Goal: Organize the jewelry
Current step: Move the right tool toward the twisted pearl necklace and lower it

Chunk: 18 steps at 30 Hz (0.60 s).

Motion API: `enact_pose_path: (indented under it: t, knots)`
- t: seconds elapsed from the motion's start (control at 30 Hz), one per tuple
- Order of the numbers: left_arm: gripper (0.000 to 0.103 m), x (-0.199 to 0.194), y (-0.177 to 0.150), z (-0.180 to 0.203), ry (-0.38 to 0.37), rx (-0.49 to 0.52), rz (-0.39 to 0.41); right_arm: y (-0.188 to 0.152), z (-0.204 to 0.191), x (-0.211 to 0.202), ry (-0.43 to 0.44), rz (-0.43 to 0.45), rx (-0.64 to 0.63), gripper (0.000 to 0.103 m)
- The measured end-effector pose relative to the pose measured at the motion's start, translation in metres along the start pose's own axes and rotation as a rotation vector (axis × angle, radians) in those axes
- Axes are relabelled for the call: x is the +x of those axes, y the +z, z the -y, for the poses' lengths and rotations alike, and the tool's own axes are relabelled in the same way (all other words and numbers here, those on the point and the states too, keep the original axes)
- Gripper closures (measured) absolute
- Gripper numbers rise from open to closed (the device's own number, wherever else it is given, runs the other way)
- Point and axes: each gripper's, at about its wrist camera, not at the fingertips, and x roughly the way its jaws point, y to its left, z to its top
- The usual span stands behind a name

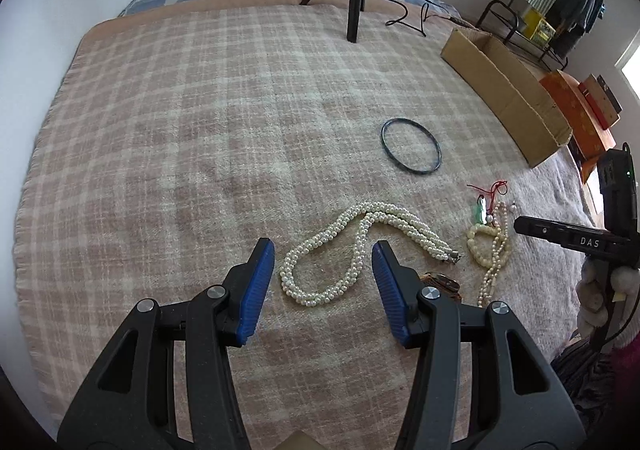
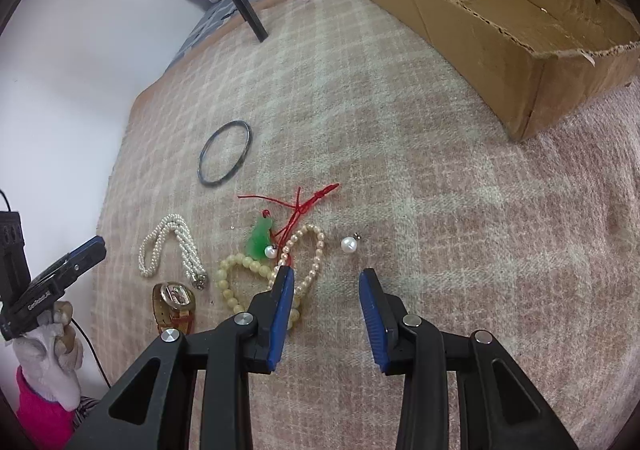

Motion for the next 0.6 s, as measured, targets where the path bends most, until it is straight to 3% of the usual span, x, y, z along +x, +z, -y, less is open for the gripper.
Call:
enact_pose_path:
  t: [0.27,0.47,0.6]
  knots:
    - [0.051,0.01,0.006,0.001,0.008,0.022,-0.003,-0.001,-0.014,-0.006,-0.041,0.022,-0.074,0.067]
    - [0.05,0.029,0.012,0.018,0.03,0.139,-0.045,0.001,-0.007,0.002,-0.056,0.003,-0.042,0.067]
    - [0.051,0.039,0.009,0.02,0.036,0.157,-0.078,0.002,-0.009,0.002,-0.063,0.01,-0.057,0.067]
